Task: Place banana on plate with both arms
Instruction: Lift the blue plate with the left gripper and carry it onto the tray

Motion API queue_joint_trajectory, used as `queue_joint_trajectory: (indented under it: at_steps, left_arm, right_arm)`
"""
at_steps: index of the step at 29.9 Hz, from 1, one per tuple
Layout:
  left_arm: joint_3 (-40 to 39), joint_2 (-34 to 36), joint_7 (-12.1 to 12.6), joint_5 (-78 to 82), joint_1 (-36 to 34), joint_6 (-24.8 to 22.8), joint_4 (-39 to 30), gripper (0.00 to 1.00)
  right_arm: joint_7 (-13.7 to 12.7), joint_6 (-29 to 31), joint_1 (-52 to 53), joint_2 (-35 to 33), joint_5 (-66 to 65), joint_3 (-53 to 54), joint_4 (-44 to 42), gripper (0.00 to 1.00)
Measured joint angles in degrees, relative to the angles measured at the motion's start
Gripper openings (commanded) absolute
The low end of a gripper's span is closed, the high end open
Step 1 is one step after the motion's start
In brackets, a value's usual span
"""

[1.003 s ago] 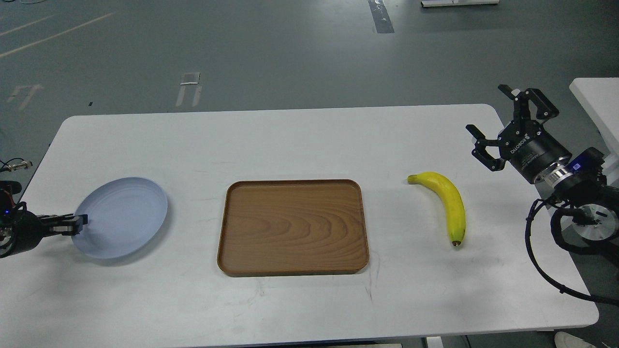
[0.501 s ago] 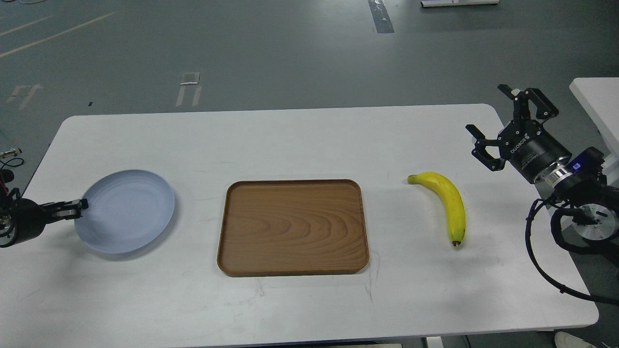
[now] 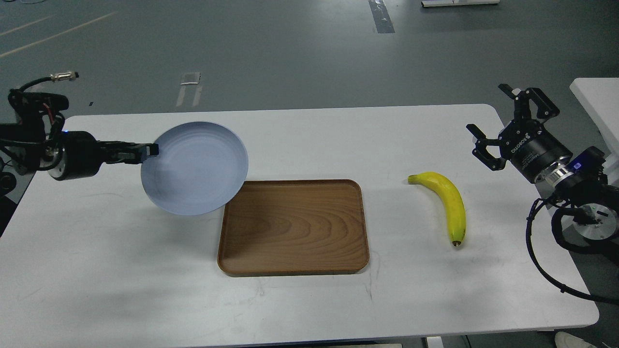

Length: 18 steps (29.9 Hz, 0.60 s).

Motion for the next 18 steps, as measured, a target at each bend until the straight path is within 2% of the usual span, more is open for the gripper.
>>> queue_joint_trajectory:
  at_steps: [3, 8, 11, 18]
  left_arm:
    - [0.0, -3.9, 0.0, 5.1, -1.7, -1.6, -3.1, 0.0]
    - [0.1, -12.7, 0.0, 8.8, -2.4, -4.2, -2.6, 0.0]
    - [0.2, -17.5, 0.0, 9.0, -2.4, -4.5, -0.6, 0.0]
    - [3.1, -27.7, 0.0, 9.0, -3.2, -4.8, 9.4, 0.0]
  right_arm:
    - [0.0, 0.0, 0.0, -0.7, 0.0, 0.0, 0.0, 1.0]
    - [0.0, 0.0, -0.1, -1.6, 0.0, 0.0, 0.0, 1.0]
    - [0.0, 0.0, -0.2, -1.8, 0.0, 0.0, 0.0, 1.0]
    - [0.0, 0.0, -0.4, -2.7, 0.0, 0.0, 0.1, 1.0]
